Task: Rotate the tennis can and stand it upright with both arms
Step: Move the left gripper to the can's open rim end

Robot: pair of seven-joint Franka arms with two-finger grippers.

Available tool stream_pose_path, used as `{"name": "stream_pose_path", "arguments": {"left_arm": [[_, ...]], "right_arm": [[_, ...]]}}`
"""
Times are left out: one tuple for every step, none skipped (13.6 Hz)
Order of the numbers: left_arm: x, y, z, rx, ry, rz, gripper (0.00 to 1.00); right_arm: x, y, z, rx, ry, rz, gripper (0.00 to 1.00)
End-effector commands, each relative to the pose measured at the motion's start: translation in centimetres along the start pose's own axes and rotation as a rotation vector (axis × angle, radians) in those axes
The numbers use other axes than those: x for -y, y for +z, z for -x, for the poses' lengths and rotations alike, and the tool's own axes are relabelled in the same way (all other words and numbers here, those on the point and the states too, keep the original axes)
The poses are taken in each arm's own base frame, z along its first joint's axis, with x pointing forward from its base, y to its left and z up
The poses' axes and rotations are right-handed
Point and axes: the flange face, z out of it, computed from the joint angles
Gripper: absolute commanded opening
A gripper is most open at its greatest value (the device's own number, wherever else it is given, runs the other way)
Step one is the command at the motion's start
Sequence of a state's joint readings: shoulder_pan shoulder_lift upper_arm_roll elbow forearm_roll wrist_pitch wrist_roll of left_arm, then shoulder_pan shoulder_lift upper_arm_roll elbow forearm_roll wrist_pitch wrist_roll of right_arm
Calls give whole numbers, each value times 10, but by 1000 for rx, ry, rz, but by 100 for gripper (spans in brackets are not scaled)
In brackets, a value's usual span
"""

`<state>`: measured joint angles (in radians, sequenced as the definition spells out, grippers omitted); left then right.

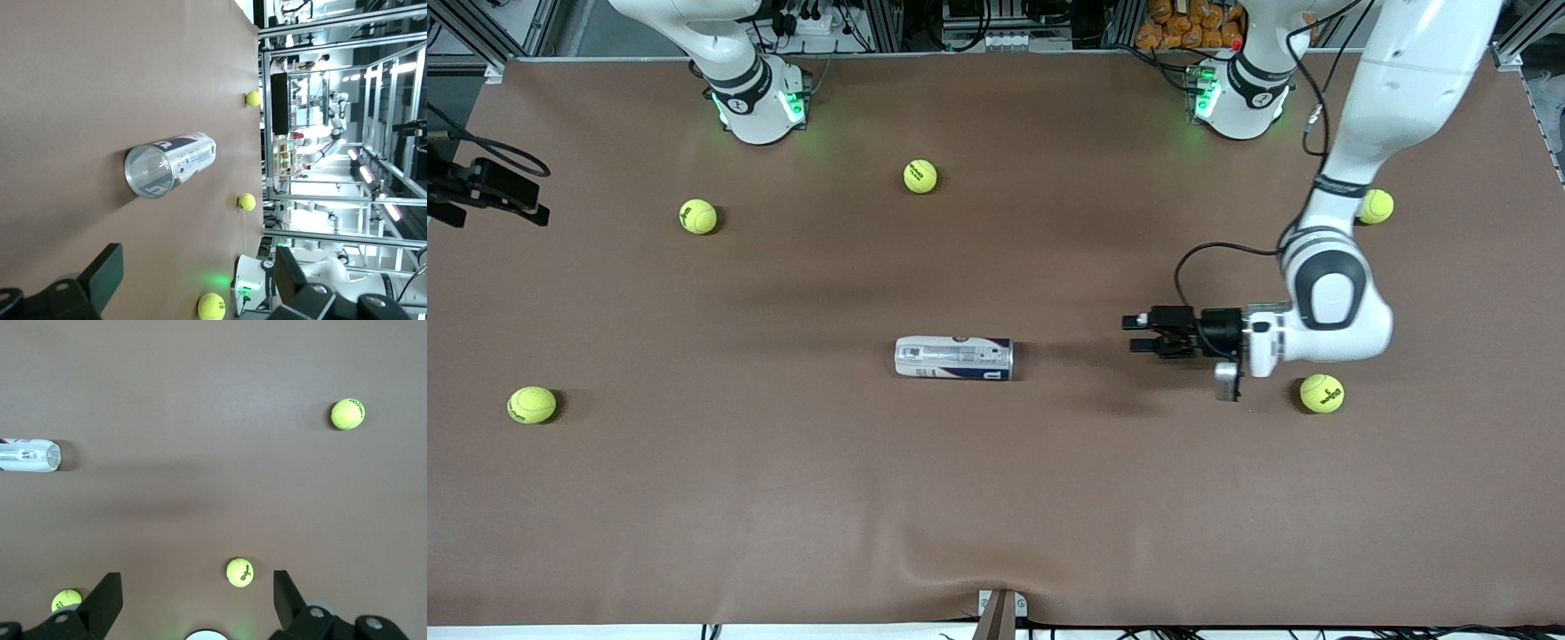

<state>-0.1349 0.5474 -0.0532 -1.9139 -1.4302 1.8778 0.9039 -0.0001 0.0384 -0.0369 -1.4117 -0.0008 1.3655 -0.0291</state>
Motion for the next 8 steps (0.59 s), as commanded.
{"name": "stream_pose_path", "arguments": {"left_arm": [[0, 26, 4, -44, -17, 29, 100], [-1, 37, 6, -62, -16, 40, 100], [2, 46, 7, -70, -30, 45, 100], [3, 51, 8, -79, -40, 53, 100], [11, 62, 11, -84, -65, 68, 100], [13, 72, 12, -99, -84, 87, 100], [18, 83, 15, -110, -104, 92, 100], [24, 88, 16, -123, -120, 92, 100]], "right_arm": [[-1, -2, 14, 18, 61, -34, 100], [-6, -11, 21, 3, 70, -48, 100], [-11, -11, 23, 9, 95, -52, 100], [-13, -11, 24, 12, 121, -53, 100], [-13, -11, 23, 11, 123, -53, 100], [-14, -12, 23, 5, 125, -51, 100], [-14, -13, 23, 2, 124, -51, 100], [-14, -16, 23, -6, 122, -50, 100]]}}
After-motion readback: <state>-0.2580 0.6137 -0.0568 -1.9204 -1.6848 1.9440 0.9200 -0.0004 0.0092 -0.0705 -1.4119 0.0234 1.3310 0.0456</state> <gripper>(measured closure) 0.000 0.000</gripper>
